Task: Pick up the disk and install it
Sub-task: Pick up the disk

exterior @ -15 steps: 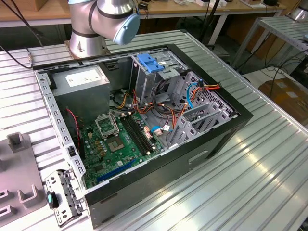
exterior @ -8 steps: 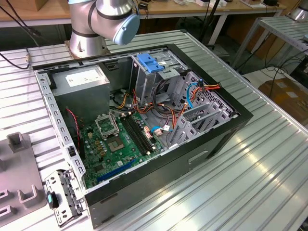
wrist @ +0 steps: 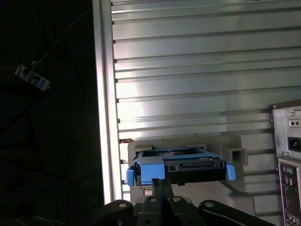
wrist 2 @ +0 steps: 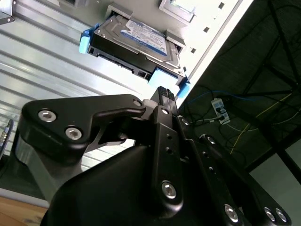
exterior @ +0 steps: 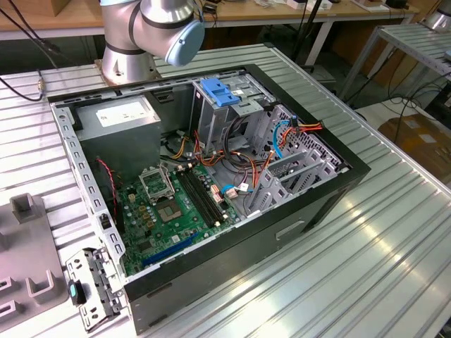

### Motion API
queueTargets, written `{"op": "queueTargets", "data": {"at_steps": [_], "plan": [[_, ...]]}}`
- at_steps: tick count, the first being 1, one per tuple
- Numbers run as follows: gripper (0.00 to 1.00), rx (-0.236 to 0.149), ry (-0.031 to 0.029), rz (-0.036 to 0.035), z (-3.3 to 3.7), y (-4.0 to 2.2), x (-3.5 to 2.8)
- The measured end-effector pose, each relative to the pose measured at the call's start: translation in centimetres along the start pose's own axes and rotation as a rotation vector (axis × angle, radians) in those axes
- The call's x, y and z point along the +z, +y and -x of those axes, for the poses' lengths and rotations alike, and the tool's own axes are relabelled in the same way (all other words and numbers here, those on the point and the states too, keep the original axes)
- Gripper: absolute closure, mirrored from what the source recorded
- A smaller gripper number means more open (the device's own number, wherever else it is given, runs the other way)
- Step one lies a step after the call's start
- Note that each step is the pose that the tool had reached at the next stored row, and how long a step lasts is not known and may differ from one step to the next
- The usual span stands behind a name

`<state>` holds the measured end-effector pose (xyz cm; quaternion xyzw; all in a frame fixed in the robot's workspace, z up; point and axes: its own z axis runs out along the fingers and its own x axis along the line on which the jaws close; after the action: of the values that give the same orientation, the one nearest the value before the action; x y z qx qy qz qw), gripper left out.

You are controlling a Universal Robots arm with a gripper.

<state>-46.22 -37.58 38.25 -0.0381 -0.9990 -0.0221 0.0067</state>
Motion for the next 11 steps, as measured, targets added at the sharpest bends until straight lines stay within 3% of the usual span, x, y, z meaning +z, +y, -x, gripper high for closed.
{"op": "queueTargets", "data": {"at_steps": [5, 11], "plan": [[0.89, -0.011, 0.0004, -0.0001, 0.0, 0.0, 0.0], [0.89, -0.064, 0.0029, -0.001, 0.0, 0.0, 0.0]]}}
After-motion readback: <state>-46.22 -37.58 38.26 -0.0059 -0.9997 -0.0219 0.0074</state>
